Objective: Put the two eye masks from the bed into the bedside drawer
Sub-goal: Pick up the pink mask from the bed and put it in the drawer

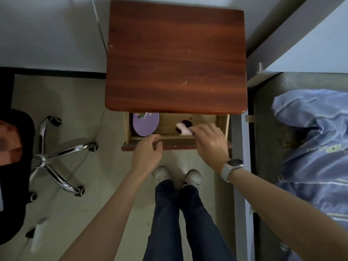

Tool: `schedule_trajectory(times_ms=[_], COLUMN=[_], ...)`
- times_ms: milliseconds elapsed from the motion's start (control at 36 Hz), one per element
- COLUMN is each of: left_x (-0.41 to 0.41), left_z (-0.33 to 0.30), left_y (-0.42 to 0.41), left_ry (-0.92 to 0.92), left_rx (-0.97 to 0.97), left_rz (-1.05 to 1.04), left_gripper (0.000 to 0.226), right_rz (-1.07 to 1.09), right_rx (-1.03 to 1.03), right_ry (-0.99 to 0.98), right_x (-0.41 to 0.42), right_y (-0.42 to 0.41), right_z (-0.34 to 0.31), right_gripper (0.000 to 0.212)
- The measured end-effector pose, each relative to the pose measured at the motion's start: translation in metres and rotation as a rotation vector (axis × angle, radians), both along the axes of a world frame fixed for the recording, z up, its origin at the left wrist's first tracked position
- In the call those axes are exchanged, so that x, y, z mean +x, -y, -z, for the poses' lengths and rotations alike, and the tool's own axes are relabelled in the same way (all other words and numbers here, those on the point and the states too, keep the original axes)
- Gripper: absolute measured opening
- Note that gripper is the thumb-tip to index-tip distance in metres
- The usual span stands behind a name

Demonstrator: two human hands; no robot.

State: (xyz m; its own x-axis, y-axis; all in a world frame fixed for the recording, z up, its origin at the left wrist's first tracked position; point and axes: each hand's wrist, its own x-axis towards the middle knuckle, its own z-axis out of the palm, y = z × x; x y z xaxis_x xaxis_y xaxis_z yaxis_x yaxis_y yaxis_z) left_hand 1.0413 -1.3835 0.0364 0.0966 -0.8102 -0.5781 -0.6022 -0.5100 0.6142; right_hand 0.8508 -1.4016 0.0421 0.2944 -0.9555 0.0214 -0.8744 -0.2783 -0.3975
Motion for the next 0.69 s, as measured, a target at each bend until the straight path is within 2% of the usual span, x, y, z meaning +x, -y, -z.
schedule_trajectory(times_ms=[83, 250, 417, 472, 583, 694], left_x=[0.003, 0.006, 0.009, 0.009, 0.008, 0.008], left_z=[0.038, 0.092, 0.105, 0.108, 0.114, 0.116], left_y=[-0.002, -0.018, -0.027, -0.028, -0.031, -0.031], left_ry=[0.187, 0.382, 0.413, 0.418, 0.430, 0.427], left_rx=[-0.121, -0.215, -0.373, -0.402, -0.433, -0.444], left_rz=[0.185, 0.392, 0.348, 0.331, 0.299, 0.289], left_gripper=[0.031, 0.031, 0.027, 0.025, 0.024, 0.024], right_rz=[-0.245, -0.234, -0.092, -0.060, 0.042, 0.160], right_rx=[-0.037, -0.021, 0.100, 0.130, 0.153, 0.139], right_ry=[-0.195, -0.260, -0.232, -0.230, -0.206, -0.238], right_x=[0.010, 0.028, 0.039, 0.041, 0.046, 0.054], right_y=[0.017, 0.034, 0.053, 0.058, 0.069, 0.073], right_z=[0.045, 0.101, 0.121, 0.128, 0.138, 0.143], right_gripper=[0.031, 0.043, 0.054, 0.051, 0.030, 0.033])
